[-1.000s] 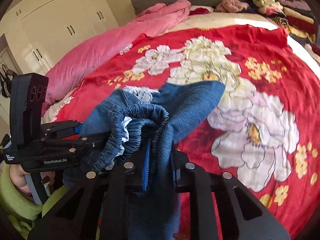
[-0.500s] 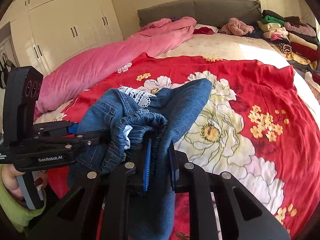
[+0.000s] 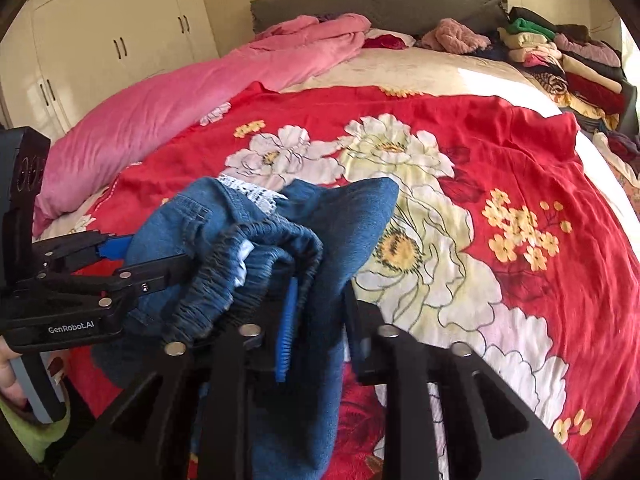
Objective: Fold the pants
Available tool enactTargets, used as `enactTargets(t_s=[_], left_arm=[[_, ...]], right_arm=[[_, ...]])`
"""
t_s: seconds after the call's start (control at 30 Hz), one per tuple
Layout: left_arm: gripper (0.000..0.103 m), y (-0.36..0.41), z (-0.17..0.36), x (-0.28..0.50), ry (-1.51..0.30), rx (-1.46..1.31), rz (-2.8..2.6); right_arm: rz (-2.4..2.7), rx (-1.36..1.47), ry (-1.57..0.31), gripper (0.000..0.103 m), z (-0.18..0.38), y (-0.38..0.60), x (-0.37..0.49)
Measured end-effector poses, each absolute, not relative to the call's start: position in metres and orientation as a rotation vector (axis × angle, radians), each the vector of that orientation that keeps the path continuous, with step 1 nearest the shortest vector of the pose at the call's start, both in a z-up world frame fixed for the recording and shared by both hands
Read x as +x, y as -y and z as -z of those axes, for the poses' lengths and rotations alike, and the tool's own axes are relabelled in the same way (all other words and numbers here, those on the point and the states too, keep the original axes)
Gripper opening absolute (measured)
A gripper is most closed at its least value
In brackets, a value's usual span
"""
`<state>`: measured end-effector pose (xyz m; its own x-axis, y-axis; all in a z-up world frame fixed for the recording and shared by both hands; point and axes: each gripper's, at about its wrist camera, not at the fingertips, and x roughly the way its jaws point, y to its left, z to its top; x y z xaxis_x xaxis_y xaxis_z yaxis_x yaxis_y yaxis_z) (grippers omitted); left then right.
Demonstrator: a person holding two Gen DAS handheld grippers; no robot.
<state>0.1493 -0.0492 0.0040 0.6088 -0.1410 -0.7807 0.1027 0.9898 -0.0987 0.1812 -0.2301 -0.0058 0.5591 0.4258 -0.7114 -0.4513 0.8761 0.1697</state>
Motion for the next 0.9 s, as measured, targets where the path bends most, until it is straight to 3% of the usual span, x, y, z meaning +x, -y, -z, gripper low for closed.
enactTargets(t_s=[0.17,0.43,0.63,0.67,0.83,0.87,0.9], left_arm=[[0.071,0.042,0.013,0.151,-0.943,-0.030,0.104],[0.076,0.036,0.024,0.151,-0.967,-0.048,0.106],[0.077,0.036,0.015,0.143,-0.947,-0.052,0.112],[0.079,0.035,0.012,0.140,-0.939,-0.052,0.114],[0.090,0.035,-0.003,0.125,-0.894,-0.041,0.103],[0.092,0.035,-0.007,0.120,-0.882,-0.043,0.104],[0.093,0.034,-0.010,0.117,-0.874,-0.046,0.106]], right_arm=[[-0.466,-0.050,-0.877,0.050,0.022,0.235,0.183],[-0.438,-0.029,-0.910,0.057,0.037,0.241,0.183],[-0.423,0.022,-0.883,0.075,0.027,0.254,0.174],[-0.419,0.033,-0.873,0.081,0.025,0.257,0.170],[-0.387,0.067,-0.796,0.086,0.007,0.270,0.149],[-0.382,0.071,-0.779,0.097,0.003,0.272,0.145],[-0.381,0.075,-0.754,0.097,-0.003,0.275,0.138]])
